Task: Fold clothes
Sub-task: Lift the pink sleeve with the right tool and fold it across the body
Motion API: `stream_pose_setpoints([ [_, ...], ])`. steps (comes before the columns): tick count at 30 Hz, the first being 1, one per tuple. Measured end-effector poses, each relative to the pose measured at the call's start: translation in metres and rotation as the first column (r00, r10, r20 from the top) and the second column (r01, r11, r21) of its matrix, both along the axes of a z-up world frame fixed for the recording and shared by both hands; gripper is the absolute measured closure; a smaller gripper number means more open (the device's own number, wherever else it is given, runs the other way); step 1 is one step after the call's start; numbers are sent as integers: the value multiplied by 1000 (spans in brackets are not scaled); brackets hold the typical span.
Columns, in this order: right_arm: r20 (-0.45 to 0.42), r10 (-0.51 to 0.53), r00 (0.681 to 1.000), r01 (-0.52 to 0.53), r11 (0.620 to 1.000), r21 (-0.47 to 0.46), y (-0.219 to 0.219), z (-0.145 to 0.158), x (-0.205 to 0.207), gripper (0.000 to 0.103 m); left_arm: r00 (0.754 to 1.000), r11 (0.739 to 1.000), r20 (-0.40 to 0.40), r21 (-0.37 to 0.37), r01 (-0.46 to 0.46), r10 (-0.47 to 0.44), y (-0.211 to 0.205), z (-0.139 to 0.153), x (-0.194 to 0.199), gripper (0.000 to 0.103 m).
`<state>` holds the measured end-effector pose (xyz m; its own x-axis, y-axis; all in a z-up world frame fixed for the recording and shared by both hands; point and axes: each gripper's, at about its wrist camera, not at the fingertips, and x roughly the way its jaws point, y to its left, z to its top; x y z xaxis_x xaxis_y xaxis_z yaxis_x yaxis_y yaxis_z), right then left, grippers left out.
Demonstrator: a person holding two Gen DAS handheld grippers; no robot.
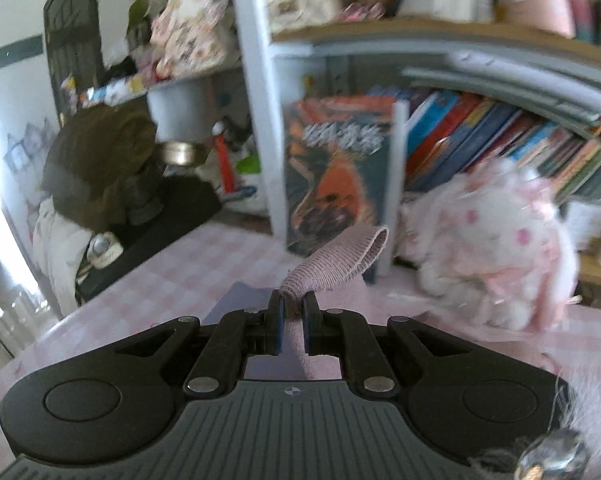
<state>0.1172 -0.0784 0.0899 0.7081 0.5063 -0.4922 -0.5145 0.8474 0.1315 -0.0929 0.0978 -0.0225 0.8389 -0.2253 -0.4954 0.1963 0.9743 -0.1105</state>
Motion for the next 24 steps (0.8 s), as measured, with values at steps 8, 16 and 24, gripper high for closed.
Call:
stream_pose_setpoints([
  [8, -117, 42, 992, -51, 996, -75, 46, -49, 12, 92, 1000, 1000, -2, -8, 2, -2, 1, 0, 0, 20],
  [16, -149, 130, 980, -135, 991, -23, 33, -54, -17, 54, 1000, 1000, 12, -6, 4, -4, 2, 5, -6, 20],
  [24, -161, 79, 984, -84, 996, -24, -50, -45, -92, 53, 997, 999, 68, 43, -23, 20, 27, 22, -33, 21],
])
